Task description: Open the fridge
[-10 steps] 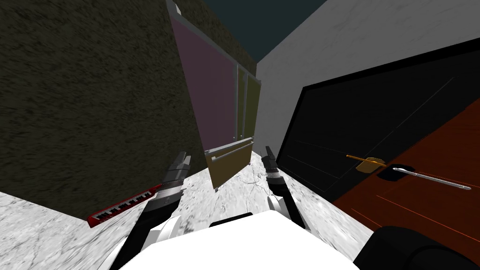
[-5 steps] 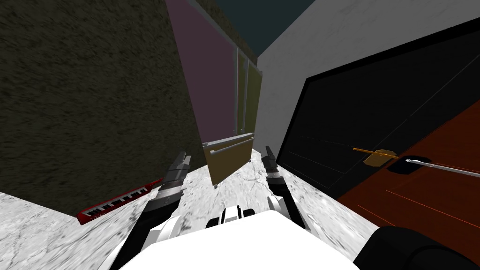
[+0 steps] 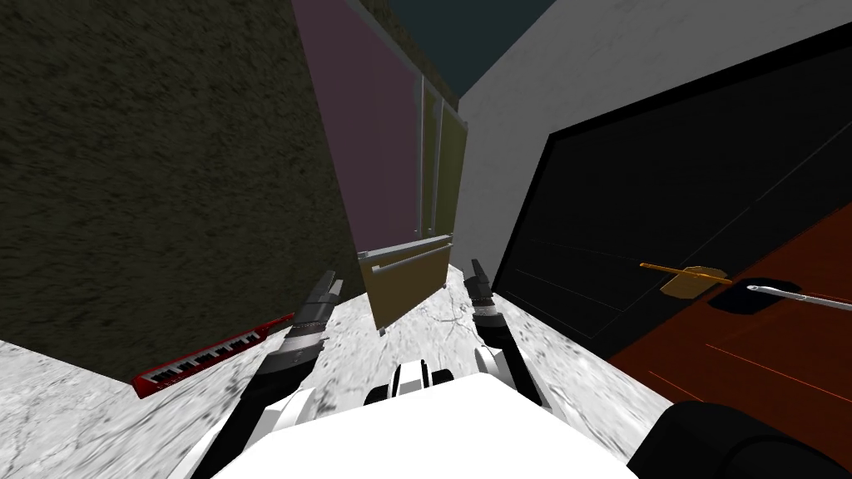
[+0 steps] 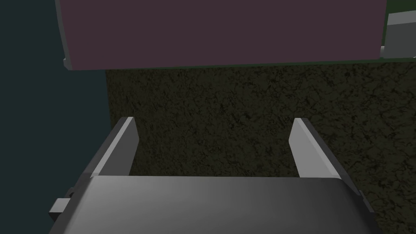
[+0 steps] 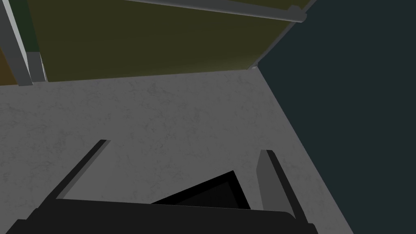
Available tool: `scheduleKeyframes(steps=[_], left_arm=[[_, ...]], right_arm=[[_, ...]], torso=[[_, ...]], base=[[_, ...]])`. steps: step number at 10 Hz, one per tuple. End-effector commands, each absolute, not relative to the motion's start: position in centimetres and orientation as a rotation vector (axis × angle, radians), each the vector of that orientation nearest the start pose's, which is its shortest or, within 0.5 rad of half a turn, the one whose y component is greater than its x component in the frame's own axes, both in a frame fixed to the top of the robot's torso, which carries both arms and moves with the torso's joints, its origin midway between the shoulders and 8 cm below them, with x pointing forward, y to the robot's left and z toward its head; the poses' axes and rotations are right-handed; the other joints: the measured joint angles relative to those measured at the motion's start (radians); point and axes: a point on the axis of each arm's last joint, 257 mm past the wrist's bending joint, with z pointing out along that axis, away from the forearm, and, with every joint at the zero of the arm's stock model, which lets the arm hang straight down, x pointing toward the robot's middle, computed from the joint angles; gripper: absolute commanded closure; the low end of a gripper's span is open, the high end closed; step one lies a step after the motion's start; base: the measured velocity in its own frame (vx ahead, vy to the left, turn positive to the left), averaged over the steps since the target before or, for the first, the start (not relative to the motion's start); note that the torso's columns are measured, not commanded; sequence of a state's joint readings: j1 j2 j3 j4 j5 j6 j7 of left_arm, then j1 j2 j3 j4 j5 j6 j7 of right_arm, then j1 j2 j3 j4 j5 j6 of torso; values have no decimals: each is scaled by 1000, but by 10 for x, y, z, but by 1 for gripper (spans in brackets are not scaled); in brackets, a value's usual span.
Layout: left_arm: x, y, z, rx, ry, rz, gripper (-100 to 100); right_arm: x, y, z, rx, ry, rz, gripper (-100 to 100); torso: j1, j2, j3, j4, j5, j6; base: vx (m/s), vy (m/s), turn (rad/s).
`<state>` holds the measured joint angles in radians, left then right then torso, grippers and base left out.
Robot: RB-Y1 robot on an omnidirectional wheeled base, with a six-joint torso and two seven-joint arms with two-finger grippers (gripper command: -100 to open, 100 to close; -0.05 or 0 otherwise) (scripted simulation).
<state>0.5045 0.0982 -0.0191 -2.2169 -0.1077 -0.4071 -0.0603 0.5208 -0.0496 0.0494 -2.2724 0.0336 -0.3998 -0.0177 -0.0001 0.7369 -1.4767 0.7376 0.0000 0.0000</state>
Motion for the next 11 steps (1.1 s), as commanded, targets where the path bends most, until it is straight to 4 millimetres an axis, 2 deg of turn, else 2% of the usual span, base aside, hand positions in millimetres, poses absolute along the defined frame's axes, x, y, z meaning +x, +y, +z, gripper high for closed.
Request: scheduleKeyframes(steps=[1,11], left_arm=[[379,265,-45,-621,918,-1147,-100],[406,301,-119,-741,994,-1123,-100]], right_arm=[[363,-260,-8,718,759,1307,0],[363,-260,-8,718,759,1307,0]], torso=[[0,0,0,0,0,0],[1,0,0,0,0,0]], base=[[84,-27,34],[93,-34,45]])
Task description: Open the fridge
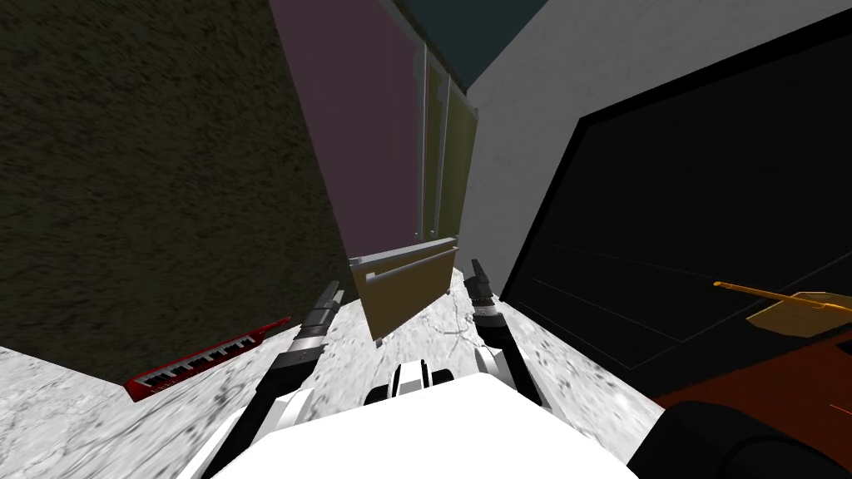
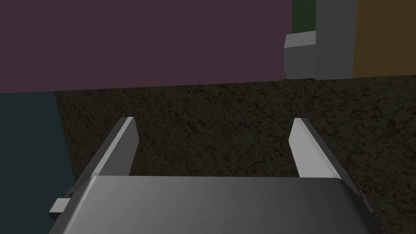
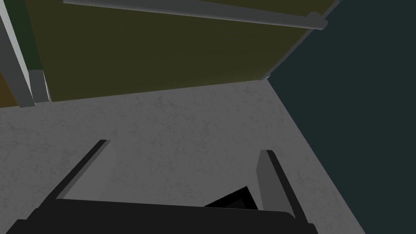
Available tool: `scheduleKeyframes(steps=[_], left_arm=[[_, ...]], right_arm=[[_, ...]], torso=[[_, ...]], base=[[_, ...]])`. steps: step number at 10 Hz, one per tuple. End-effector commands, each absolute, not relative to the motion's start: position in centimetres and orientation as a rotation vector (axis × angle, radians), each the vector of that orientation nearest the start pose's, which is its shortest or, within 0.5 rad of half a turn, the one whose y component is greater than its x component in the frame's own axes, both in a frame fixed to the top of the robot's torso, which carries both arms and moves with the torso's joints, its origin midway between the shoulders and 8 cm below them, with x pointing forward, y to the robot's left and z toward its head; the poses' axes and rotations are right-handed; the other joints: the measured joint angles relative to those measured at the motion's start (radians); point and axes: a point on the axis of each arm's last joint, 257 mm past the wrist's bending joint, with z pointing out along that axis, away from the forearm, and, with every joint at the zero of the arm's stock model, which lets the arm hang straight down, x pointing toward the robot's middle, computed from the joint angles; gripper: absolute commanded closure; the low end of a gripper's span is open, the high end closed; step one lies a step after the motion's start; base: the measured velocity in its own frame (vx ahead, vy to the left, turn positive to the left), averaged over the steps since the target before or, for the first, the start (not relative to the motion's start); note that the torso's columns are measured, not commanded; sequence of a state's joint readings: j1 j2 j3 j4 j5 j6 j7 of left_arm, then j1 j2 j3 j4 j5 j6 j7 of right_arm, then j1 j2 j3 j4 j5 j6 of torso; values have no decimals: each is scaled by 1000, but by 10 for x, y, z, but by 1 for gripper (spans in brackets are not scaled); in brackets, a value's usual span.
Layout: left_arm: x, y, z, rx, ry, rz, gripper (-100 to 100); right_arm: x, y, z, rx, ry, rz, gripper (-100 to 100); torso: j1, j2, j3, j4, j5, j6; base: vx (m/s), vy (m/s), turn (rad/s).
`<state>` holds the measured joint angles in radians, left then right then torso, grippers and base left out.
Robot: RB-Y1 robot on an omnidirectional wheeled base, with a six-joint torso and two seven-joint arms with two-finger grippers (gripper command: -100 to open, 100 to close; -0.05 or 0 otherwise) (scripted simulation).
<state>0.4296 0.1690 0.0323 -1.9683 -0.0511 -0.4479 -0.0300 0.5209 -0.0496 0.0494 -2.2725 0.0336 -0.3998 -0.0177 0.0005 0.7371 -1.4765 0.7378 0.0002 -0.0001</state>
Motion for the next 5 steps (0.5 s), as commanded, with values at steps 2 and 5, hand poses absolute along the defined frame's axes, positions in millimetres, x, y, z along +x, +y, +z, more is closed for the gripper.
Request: scheduleKeyframes(steps=[2,5], left_arm=[[410,311,-135,-772,1005,-1115,-100],[414,321,-151,-805,1013,-1107,-100]], right_arm=[[363,-260,-8,718,759,1307,0],[363,-260,-8,718,759,1307,0]], torso=[[-1,1,1,0,0,0],[0,2,1,0,0,0]], base=[[107,-49,52],[90,-37,37]])
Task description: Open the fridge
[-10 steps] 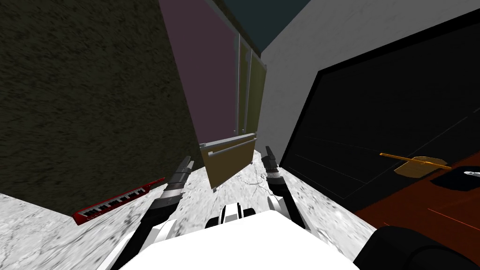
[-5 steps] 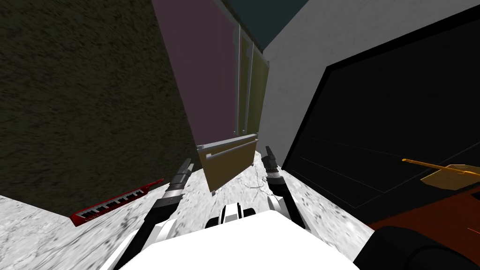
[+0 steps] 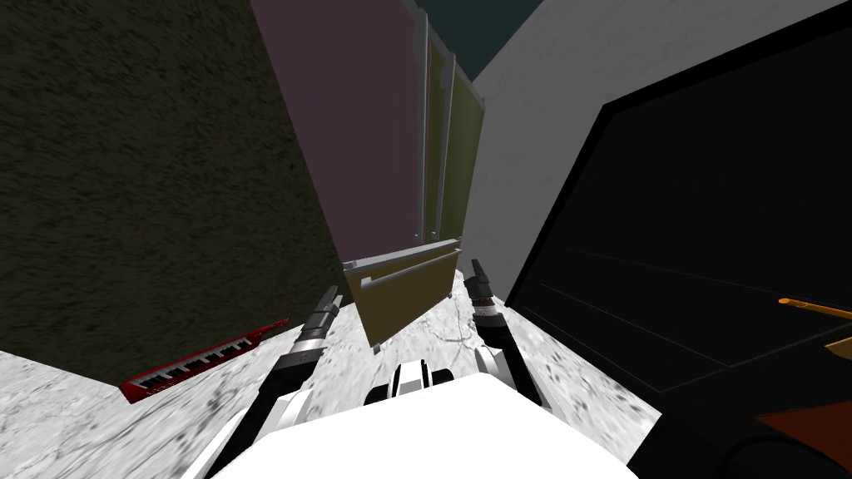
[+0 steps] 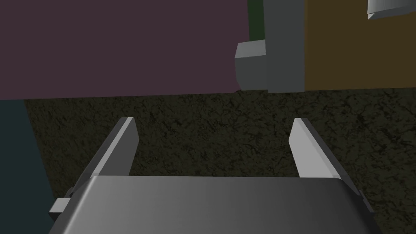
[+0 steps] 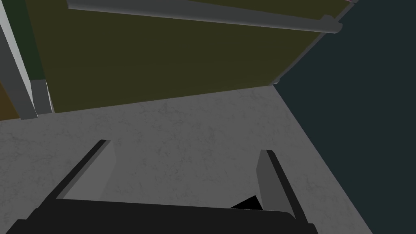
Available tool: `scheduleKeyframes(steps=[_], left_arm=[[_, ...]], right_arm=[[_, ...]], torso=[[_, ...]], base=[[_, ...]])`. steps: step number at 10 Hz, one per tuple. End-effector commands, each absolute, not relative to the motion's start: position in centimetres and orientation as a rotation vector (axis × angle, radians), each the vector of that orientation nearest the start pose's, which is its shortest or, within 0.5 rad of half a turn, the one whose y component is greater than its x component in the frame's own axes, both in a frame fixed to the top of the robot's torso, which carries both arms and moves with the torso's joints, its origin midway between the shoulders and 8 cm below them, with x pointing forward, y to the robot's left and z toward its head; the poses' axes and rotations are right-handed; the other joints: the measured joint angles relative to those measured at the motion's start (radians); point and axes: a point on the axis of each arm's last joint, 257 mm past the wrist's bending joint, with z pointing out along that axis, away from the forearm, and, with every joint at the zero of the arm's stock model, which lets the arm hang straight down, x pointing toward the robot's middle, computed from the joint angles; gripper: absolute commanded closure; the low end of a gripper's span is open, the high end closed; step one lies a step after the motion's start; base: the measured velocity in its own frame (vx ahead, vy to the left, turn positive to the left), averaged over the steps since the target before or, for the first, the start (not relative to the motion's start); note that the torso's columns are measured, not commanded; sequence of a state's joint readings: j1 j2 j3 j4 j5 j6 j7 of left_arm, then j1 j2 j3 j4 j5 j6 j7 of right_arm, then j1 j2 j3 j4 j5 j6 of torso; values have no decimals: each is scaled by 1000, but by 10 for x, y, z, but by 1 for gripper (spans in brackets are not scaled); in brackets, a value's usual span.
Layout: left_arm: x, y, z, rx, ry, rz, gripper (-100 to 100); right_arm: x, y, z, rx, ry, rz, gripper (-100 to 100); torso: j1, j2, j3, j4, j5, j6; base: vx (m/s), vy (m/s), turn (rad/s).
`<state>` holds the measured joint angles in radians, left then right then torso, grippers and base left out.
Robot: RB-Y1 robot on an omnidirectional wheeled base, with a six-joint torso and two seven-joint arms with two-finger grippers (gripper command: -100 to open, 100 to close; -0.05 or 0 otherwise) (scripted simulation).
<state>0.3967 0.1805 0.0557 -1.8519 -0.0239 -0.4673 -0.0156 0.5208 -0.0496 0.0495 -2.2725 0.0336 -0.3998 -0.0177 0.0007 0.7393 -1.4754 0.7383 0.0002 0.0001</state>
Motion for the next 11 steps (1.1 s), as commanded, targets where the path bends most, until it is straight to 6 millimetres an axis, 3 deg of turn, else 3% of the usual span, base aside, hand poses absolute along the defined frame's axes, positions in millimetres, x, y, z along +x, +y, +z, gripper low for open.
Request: scheduleKeyframes(steps=[1,11], left_arm=[[415,324,-157,-817,1014,-1104,-100],[422,357,-223,-1009,981,-1088,-100]], right_arm=[[363,-260,-8,718,759,1307,0],[363,-260,-8,718,759,1307,0]], torso=[[0,1,1,0,0,0],[0,-1,-1,0,0,0]], base=[[73,-22,46],[91,-41,43]])
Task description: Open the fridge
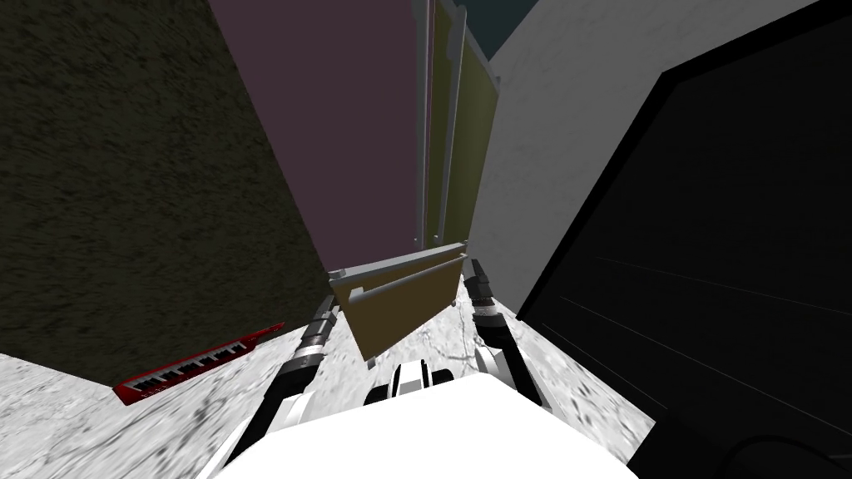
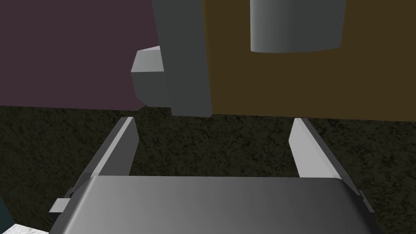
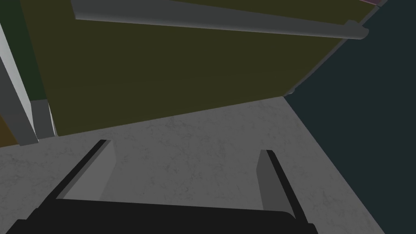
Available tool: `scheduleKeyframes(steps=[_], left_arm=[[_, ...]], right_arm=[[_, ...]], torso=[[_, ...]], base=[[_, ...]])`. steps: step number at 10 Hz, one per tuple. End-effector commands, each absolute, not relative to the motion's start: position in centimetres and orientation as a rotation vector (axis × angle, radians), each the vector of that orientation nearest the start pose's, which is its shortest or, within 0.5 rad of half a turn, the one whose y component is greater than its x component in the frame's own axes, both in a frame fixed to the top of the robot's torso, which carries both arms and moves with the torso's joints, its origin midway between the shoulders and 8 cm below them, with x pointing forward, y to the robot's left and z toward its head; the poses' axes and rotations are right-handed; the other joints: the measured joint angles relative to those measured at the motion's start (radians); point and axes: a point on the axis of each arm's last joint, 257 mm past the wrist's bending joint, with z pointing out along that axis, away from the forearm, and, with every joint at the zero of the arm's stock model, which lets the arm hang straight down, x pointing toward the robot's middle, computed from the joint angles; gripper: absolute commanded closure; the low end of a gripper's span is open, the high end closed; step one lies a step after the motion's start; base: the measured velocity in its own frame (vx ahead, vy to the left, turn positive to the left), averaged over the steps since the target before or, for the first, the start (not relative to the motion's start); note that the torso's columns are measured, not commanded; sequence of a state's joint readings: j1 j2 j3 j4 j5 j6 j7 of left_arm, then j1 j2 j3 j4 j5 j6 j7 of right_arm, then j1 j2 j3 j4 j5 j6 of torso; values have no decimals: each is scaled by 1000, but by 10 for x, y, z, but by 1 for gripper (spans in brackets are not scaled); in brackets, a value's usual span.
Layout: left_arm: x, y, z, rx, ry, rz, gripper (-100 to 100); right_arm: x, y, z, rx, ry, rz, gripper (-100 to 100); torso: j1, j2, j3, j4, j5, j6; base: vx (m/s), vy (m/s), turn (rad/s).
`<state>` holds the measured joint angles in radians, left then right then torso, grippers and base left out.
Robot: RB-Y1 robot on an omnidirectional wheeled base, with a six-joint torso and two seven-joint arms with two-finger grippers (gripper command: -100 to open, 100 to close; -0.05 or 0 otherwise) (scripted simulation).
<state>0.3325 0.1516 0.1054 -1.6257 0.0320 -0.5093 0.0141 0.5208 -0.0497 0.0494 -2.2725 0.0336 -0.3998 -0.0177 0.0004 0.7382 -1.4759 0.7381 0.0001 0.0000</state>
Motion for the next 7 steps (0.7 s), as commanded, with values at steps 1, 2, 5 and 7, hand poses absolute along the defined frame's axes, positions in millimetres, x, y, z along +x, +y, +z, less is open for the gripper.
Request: scheduleKeyframes(steps=[1,2,5,7], left_arm=[[422,358,-230,-1035,970,-1090,-100],[422,358,-237,-1062,957,-1094,-100],[422,349,-256,-1154,902,-1115,-100],[422,338,-266,-1213,860,-1134,-100]], right_arm=[[363,-260,-8,718,759,1307,0],[363,-260,-8,718,759,1307,0],[363,-260,-8,718,759,1308,0],[363,-260,-8,718,759,1307,0]], torso=[[-1,0,0,0,0,0],[-1,0,0,0,0,0],[0,0,0,0,0,0],[1,1,0,0,0,0]], base=[[89,-44,42],[76,-46,41],[66,-38,29],[44,-16,17]])
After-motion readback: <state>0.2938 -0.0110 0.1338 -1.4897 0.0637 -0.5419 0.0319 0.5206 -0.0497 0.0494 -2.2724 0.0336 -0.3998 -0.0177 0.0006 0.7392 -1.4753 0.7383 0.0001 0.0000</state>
